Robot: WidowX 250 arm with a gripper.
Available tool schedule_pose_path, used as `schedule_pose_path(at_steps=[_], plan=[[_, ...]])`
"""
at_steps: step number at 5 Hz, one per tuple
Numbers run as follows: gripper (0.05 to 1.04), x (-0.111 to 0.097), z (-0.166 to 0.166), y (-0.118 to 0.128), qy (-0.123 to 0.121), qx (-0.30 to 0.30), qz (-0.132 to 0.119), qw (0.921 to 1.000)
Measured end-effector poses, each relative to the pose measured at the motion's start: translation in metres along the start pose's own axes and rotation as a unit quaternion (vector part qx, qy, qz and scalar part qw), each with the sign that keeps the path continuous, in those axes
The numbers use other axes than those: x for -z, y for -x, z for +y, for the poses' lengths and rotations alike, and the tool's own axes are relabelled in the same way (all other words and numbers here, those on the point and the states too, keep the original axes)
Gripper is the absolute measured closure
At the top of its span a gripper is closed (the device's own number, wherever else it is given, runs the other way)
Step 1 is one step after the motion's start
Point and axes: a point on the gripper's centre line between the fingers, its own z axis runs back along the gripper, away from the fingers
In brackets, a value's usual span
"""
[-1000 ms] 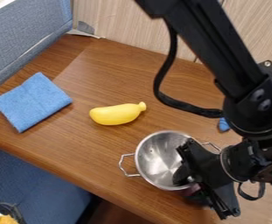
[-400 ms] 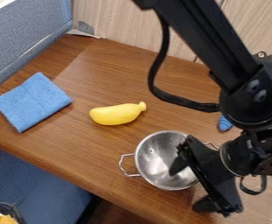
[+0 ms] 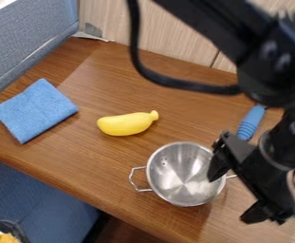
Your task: Put silver pot and placed it right bottom side of the table
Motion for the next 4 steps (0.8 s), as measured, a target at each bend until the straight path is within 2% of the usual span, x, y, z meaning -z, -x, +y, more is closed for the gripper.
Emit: schedule_pose_path(at_steps=[1,2,3,4], plan=[[0.085,-0.017,0.023,-0.008,0.003,-0.053,-0.016,0.9985],[0.085,-0.032,0.054,-0.016,0.017,-0.121,-0.03,0.9921],[0.085,-0.036,0.071,-0.025,0.04,-0.151,-0.035,0.9871],[0.085,-0.035,0.073,-0.024,0.04,-0.153,-0.034,0.9868]])
